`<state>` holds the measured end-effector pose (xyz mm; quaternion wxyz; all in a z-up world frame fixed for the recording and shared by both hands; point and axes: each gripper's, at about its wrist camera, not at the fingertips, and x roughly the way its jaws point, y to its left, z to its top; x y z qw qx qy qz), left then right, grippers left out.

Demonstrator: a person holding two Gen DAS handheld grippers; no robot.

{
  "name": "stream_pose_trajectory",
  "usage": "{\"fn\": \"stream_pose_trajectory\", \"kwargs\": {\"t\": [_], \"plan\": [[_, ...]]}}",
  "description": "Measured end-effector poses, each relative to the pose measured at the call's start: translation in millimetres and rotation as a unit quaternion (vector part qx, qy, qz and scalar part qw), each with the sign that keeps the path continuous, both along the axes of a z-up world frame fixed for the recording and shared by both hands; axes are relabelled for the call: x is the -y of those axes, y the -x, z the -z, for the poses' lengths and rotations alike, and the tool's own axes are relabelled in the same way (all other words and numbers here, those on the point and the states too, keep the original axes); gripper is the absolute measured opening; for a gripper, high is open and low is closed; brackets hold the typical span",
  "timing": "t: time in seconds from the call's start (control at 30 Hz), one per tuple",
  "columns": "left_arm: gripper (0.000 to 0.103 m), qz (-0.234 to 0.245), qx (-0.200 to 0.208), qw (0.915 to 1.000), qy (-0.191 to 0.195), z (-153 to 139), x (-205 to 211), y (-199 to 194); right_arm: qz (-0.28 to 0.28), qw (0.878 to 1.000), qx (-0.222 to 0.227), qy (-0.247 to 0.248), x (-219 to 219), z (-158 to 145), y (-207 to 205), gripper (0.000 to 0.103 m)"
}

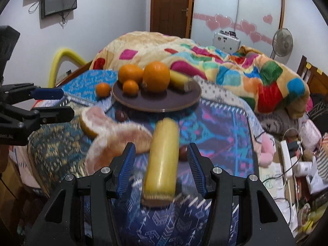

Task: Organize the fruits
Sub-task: 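Grasp a pomelo segment with the left gripper while the right grasps the second yellow fruit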

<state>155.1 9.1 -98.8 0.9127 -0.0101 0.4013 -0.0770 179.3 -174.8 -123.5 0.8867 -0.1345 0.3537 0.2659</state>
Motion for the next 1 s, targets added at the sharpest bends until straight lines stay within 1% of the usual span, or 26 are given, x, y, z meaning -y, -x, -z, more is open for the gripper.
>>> {"fn": "stream_pose_trajectory", "kwargs": {"t": [0.13, 0.17, 0.2, 0.23, 0.4, 0.53, 0.63, 0.8, 0.87, 1.0], "plan": [[0.07, 0.006, -0.007, 0.9999, 0.003, 8.1, 11.8, 0.4, 0.002, 1.0, -0.019, -0.004, 4.0, 14.1, 1.1, 0.048], [0.07, 0.008, -0.009, 0.9999, 0.005, 10.2, 14.8, 0.0, 0.001, 1.0, -0.024, -0.005, 4.7, 17.1, 1.4, 0.04], [0.07, 0.01, -0.012, 0.9999, 0.007, 12.4, 18.6, -0.7, -0.002, 1.0, -0.031, -0.005, 5.2, 19.9, 1.2, 0.037], [0.07, 0.011, -0.013, 0.9998, 0.007, 13.9, 21.7, -1.5, -0.001, 1.0, -0.029, -0.005, 6.8, 21.1, 1.9, 0.036], [0.07, 0.028, -0.021, 0.9994, -0.001, 21.3, 41.9, -7.1, -0.003, 0.999, -0.036, -0.025, 19.5, 20.9, 7.4, 0.034], [0.07, 0.04, -0.022, 0.9989, -0.013, 25.7, 56.0, -11.3, -0.004, 0.999, -0.037, -0.023, 28.5, 19.6, 15.0, 0.033], [0.067, 0.048, -0.023, 0.9983, -0.023, 29.4, 64.9, -15.5, -0.009, 0.999, -0.043, -0.023, 30.2, 17.9, 14.1, 0.033], [0.062, 0.063, -0.013, 0.9962, -0.059, 31.9, 77.5, -22.1, -0.019, 0.999, -0.039, -0.021, 24.6, 17.2, 6.7, 0.033], [0.062, 0.071, -0.012, 0.9955, -0.061, 32.9, 80.1, -24.2, -0.022, 0.999, -0.041, -0.02, 22.3, 19.3, 2.1, 0.034], [0.057, 0.076, -0.011, 0.9952, -0.061, 36.5, 81.1, -31.9, -0.028, 0.998, -0.048, -0.028, 21.2, 22.1, -5.8, 0.035]]}}
